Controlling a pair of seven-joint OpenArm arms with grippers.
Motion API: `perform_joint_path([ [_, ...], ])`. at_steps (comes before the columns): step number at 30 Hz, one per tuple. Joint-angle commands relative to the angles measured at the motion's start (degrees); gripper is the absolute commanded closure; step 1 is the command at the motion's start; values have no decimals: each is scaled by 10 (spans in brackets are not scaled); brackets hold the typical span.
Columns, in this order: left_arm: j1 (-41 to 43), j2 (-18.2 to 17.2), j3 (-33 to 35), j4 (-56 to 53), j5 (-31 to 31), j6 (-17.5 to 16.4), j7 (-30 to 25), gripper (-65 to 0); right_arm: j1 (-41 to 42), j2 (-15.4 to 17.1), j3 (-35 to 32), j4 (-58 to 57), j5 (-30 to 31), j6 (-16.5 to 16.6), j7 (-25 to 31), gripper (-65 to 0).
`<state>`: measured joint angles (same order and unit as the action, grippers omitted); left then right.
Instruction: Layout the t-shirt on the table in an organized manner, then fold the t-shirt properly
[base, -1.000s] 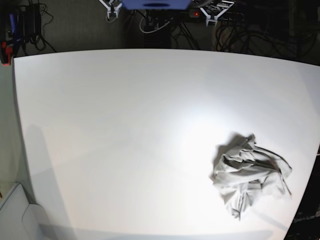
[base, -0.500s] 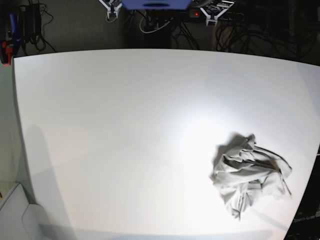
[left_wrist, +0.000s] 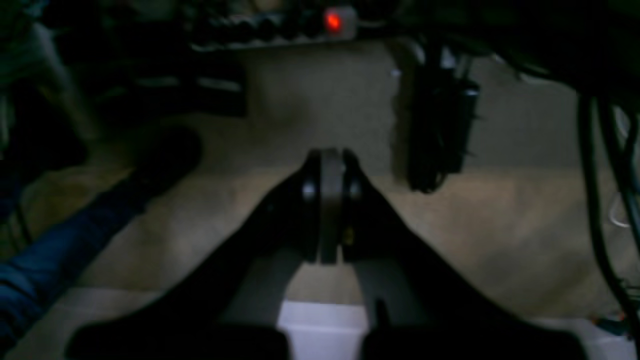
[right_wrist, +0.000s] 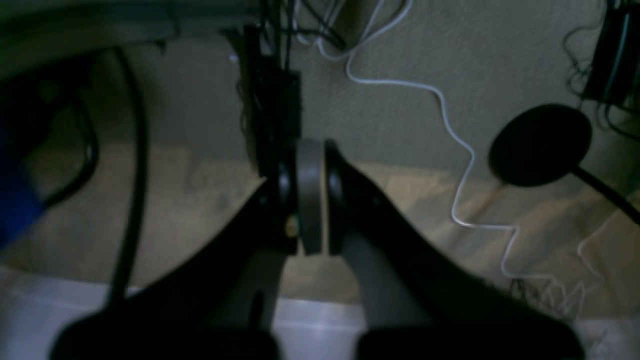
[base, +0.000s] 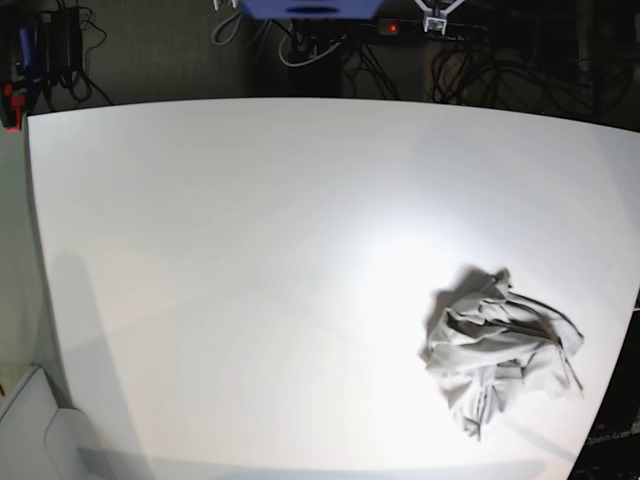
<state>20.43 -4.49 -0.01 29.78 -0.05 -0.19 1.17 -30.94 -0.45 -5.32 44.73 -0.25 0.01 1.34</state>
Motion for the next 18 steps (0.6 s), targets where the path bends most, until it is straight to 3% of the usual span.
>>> perform_joint_path([
  [1,19,-4,0,24,0,-3,-7,-3,-22,10,1,33,-1,3,12,0],
  [9,151,-29,0,225,0,-1,-6,-3,-173,50,1,284,1,4,-13,0],
  [18,304,-49,-1,535,0,1,-6,-3,-302,87,2,588,1,4,-16,0],
])
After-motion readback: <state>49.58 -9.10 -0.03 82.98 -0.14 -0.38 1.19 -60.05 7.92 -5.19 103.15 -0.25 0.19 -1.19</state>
